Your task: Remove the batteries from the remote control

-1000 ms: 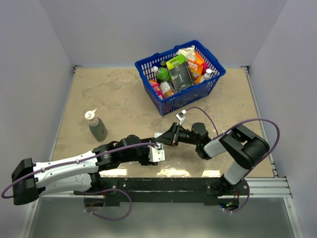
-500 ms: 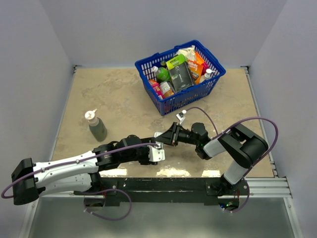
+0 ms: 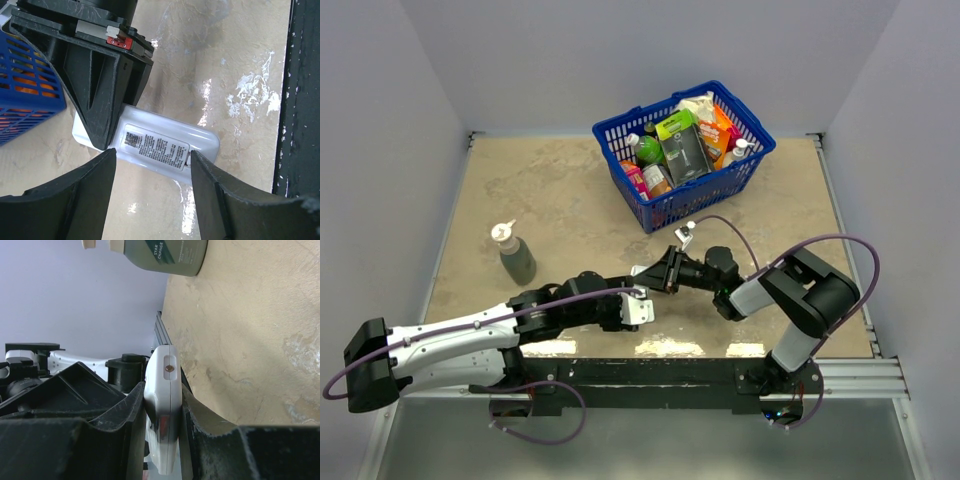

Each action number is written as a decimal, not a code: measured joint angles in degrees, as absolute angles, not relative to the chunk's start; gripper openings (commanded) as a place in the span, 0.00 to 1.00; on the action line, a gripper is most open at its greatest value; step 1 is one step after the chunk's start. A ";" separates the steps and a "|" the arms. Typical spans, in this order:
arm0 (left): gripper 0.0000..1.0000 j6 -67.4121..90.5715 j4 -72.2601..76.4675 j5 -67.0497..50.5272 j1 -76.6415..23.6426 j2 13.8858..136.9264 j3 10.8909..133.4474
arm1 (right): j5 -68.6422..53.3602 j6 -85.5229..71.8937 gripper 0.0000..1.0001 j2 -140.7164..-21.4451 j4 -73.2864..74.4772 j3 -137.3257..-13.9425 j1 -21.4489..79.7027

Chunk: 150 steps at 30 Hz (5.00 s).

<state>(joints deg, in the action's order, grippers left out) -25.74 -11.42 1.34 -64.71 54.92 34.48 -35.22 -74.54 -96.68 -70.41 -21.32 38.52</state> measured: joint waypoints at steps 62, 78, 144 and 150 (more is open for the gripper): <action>0.66 -24.45 -9.50 24.86 -63.81 59.31 35.00 | -36.14 -71.85 0.00 -100.14 -62.59 -22.02 39.05; 1.00 -19.75 -7.73 22.90 -63.81 50.70 35.05 | -26.61 -52.53 0.12 -83.66 -30.96 -28.25 39.00; 0.96 -6.48 -9.02 36.86 -63.77 31.22 36.86 | -1.56 -59.72 0.58 -85.54 -6.28 -37.21 40.75; 0.95 -6.42 -9.02 36.88 -63.79 31.11 36.86 | 12.27 -69.04 0.57 -78.59 9.76 -40.27 39.97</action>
<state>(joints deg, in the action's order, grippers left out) -6.42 -9.02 36.88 -63.79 31.11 36.86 12.27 -69.04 -78.59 9.76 -40.27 39.97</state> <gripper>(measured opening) 0.957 0.582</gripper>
